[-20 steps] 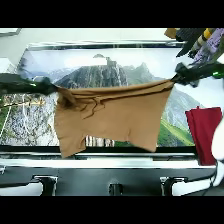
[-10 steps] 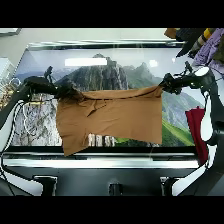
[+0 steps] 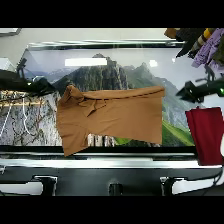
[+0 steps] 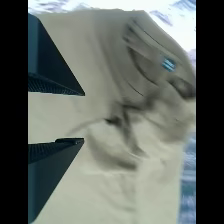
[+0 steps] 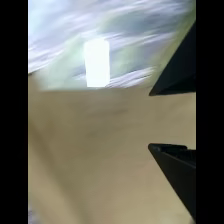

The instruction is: Fold the clothes and pants, and hang the long-sleeved shirts on hangers.

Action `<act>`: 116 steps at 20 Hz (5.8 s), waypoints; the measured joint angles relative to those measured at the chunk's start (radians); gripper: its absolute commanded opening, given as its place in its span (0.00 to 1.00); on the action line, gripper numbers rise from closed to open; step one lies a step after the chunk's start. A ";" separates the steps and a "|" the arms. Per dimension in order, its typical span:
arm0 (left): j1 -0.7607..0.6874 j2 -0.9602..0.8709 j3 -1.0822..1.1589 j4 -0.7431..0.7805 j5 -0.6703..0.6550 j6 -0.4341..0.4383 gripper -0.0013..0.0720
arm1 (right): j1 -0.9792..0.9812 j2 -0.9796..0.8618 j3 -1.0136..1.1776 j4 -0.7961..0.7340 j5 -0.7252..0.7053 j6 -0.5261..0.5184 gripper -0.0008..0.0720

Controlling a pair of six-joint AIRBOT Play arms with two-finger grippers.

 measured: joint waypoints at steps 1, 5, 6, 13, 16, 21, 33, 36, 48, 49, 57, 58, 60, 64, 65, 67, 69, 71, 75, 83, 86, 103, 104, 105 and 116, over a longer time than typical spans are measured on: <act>0.018 0.040 -0.043 0.010 0.011 0.000 0.46 | -0.016 0.050 -0.092 -0.003 -0.001 -0.017 0.52; 0.058 0.195 -0.243 0.025 0.013 0.000 0.46 | -0.047 0.249 -0.476 -0.003 -0.060 -0.084 0.52; 0.063 0.231 -0.289 0.030 0.011 0.000 0.46 | -0.050 0.290 -0.559 -0.004 -0.079 -0.097 0.53; 0.074 0.339 -0.425 0.032 -0.002 0.000 0.46 | -0.056 0.407 -0.887 -0.024 -0.177 -0.159 0.53; 0.074 0.348 -0.436 0.032 -0.003 0.000 0.46 | -0.056 0.415 -0.937 -0.016 -0.215 -0.180 0.53; 0.075 0.352 -0.441 0.032 -0.003 0.000 0.46 | -0.057 0.419 -0.990 0.035 -0.255 -0.207 0.53; 0.092 0.352 -0.461 0.051 -0.006 0.000 0.46 | -0.056 0.416 -1.054 0.135 -0.350 -0.259 0.05; 0.126 0.352 -0.495 0.055 -0.008 0.000 0.46 | -0.056 0.416 -1.057 0.145 -0.337 -0.270 0.05; 0.178 0.219 -0.617 -0.031 -0.132 0.125 0.46 | -0.056 0.486 -1.058 0.190 -0.206 -0.272 0.05; 0.179 0.208 -0.618 -0.032 -0.140 0.135 0.46 | -0.056 0.496 -1.058 0.193 -0.202 -0.269 0.05; 0.179 0.127 -0.622 -0.030 -0.170 0.184 0.46 | -0.056 0.524 -1.058 0.195 -0.182 -0.253 0.05; 0.179 0.117 -0.622 -0.030 -0.170 0.188 0.46 | -0.056 0.525 -1.058 0.196 -0.179 -0.250 0.05; 0.179 0.100 -0.622 -0.030 -0.173 0.196 0.46 | -0.056 0.526 -1.058 0.196 -0.172 -0.250 0.05; 0.177 0.071 -0.622 -0.051 -0.172 0.207 0.46 | -0.056 0.526 -1.058 0.196 -0.166 -0.250 0.05; 0.174 0.064 -0.622 -0.060 -0.172 0.209 0.45 | -0.056 0.526 -1.058 0.199 -0.165 -0.250 0.05; 0.163 0.051 -0.621 -0.078 -0.177 0.214 0.44 | -0.056 0.526 -1.058 0.209 -0.163 -0.251 0.05; 0.146 0.043 -0.621 -0.083 -0.189 0.217 0.03 | -0.056 0.526 -1.058 0.219 -0.161 -0.259 0.05; 0.135 0.039 -0.621 -0.080 -0.196 0.220 0.04 | -0.056 0.526 -1.058 0.239 -0.162 -0.271 0.05; 0.127 0.069 -0.619 -0.105 -0.201 0.220 0.04 | -0.049 0.526 -1.032 0.294 -0.199 -0.305 0.05; 0.102 0.285 -0.387 -0.153 -0.156 0.153 0.04 | 0.214 0.526 -0.582 0.181 -0.428 -0.181 0.05; 0.099 0.390 -0.186 -0.156 -0.153 0.091 0.04 | 0.248 0.536 -0.294 0.084 -0.441 -0.109 0.05; 0.099 0.881 0.274 0.274 -0.043 -0.388 0.04 | 0.266 0.938 0.263 -0.306 -0.394 0.179 0.05; 0.099 0.849 0.267 0.248 -0.015 -0.357 0.04 | 0.266 0.898 0.263 -0.307 -0.362 0.193 0.05; 0.098 0.812 0.256 0.221 0.002 -0.325 0.04 | 0.266 0.849 0.264 -0.306 -0.328 0.200 0.05; -0.079 0.055 0.063 0.112 -0.195 -0.044 0.04 | 0.307 0.038 0.265 -0.224 -0.186 0.149 0.05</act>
